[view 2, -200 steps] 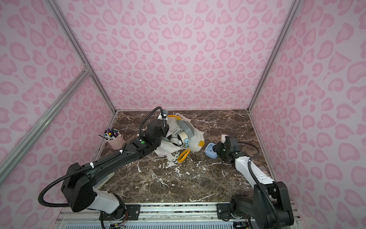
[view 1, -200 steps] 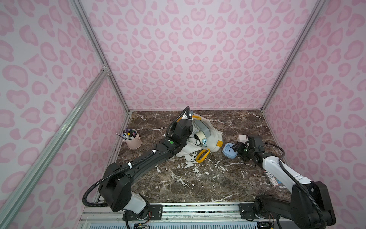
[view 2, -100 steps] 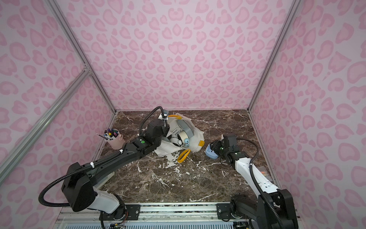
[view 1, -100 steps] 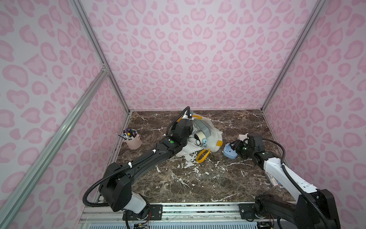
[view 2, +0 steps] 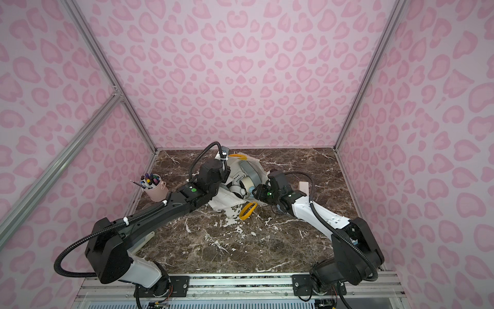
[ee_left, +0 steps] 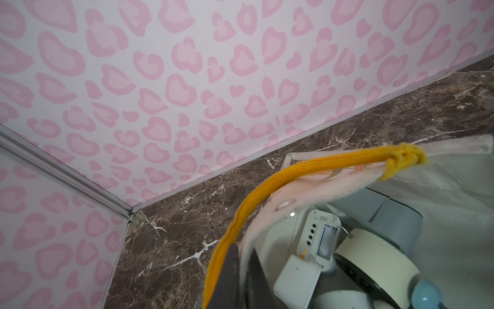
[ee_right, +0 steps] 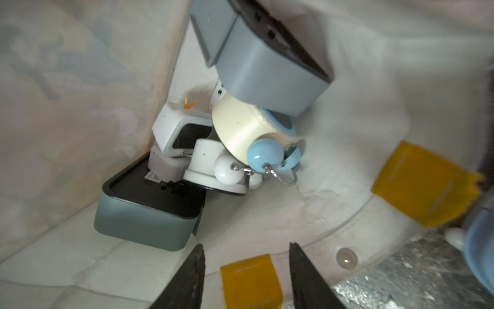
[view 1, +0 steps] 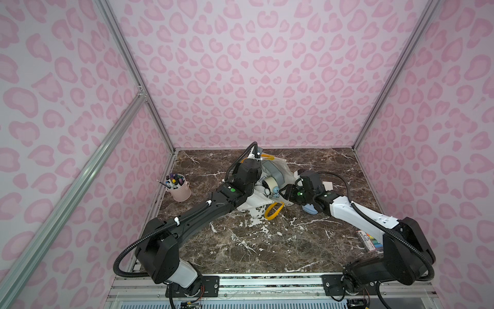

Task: Take the alarm clock out of the canvas bag
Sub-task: Place the alarm at the center of the board, then pick up the alarm from the canvas bag.

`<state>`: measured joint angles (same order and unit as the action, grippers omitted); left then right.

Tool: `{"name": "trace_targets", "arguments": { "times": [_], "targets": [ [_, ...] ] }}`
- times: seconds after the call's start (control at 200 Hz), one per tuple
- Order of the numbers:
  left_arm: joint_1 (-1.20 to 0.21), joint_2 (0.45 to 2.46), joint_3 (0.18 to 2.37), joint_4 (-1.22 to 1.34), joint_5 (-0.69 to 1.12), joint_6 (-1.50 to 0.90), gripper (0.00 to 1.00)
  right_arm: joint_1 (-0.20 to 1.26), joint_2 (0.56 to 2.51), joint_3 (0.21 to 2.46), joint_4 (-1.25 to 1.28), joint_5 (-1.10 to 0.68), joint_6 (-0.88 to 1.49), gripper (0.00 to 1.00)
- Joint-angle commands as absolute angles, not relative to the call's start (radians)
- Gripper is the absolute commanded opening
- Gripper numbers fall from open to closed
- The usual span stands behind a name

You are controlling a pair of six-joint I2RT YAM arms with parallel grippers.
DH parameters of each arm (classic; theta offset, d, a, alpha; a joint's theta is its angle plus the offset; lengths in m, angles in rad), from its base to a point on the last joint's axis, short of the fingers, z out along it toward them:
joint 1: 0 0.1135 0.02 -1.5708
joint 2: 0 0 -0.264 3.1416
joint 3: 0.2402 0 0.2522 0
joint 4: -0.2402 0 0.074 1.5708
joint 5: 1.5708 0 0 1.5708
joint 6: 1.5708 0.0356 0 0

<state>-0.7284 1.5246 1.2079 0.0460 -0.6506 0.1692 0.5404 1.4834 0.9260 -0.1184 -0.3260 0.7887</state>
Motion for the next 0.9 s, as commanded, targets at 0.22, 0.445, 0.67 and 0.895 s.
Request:
{"name": "trace_targets", "arguments": {
  "times": [0.22, 0.445, 0.67, 0.895],
  "targets": [
    [-0.726, 1.617, 1.338, 0.137, -0.653, 0.216, 0.03, 0.687, 1.606, 1.056, -0.181, -0.306, 0.639, 0.46],
    [-0.707, 1.662, 1.406, 0.170, -0.622, 0.186, 0.03, 0.763, 1.690, 1.160, -0.244, -0.245, 0.495, 0.47],
    [-0.707, 1.608, 1.361, 0.142, -0.567, 0.134, 0.03, 0.727, 1.641, 1.088, -0.204, -0.134, 0.494, 0.59],
    [-0.707, 1.551, 1.293, 0.073, -0.473, 0.057, 0.03, 0.677, 1.589, 1.030, -0.208, -0.062, 0.447, 0.54]
  ]
}}
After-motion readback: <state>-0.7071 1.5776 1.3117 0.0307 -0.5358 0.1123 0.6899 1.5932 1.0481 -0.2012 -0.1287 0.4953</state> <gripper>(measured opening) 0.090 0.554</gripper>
